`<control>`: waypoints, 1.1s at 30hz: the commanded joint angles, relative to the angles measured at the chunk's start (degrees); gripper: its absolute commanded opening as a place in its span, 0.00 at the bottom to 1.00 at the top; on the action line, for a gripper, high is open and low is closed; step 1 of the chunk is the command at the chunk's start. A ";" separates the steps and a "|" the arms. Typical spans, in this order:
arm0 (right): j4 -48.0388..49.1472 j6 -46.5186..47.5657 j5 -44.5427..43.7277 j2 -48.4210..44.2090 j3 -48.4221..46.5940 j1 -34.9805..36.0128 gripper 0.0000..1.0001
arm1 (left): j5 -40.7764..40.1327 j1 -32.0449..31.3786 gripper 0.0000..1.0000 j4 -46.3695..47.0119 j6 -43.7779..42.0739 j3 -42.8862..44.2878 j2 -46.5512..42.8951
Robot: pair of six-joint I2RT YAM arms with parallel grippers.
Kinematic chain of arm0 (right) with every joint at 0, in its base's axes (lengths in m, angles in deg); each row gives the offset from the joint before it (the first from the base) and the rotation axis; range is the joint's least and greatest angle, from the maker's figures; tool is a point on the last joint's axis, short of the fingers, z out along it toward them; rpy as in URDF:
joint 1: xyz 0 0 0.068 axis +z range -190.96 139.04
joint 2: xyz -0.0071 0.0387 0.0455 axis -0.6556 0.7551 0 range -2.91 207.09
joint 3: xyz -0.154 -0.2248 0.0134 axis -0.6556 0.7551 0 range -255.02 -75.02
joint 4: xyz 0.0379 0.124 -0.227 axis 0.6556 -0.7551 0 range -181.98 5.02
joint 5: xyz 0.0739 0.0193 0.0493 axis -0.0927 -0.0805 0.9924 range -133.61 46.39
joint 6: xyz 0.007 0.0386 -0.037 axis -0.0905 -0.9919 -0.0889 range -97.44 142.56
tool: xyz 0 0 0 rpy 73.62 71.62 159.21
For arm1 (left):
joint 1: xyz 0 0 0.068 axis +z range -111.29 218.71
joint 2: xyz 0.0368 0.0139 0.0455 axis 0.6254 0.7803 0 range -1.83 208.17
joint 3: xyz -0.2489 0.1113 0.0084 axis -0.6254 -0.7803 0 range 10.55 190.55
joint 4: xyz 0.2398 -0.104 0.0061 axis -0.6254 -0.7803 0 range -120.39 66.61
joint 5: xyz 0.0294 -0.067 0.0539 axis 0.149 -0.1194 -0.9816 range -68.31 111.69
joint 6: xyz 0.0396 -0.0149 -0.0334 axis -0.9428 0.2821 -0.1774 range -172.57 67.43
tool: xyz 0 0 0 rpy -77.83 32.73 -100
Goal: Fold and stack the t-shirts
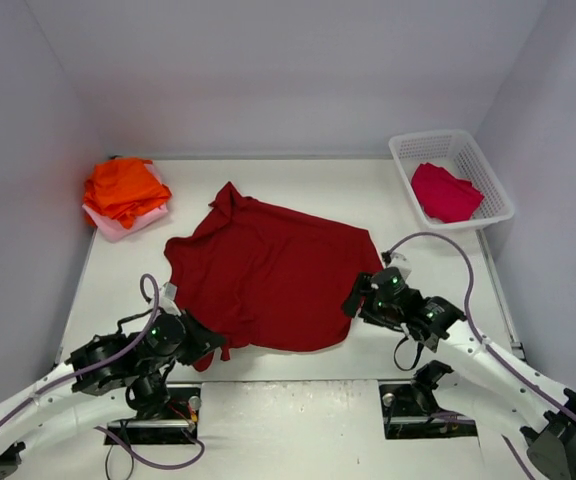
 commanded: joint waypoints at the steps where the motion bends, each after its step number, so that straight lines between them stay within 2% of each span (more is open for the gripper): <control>1: -1.02 -5.55 -3.23 2.01 1.99 3.04 0.63 | -2.70 -0.04 0.00 -0.43 0.58 3.30 -0.23; 10: 0.48 -10.91 -7.01 3.60 5.07 9.37 0.61 | -2.09 -0.04 0.00 2.55 0.06 3.13 3.45; 14: 0.66 -12.58 -8.68 4.39 6.30 11.04 0.53 | -1.83 -0.04 0.00 2.55 0.05 2.96 3.90; 15: 0.92 -13.10 -9.12 4.82 6.39 11.30 0.47 | -1.91 -0.04 0.00 2.55 0.14 2.78 3.64; 18: 1.36 -13.81 -9.73 5.88 6.56 12.09 0.40 | -2.09 -0.04 0.00 2.20 0.41 2.43 2.76; 28: 1.53 -15.48 -11.23 7.90 7.09 13.15 0.40 | -2.71 -0.04 0.00 0.26 1.02 2.34 0.56; 33: 2.06 -16.10 -11.93 8.87 7.53 13.15 0.36 | -2.35 0.04 0.00 0.44 1.11 1.90 0.65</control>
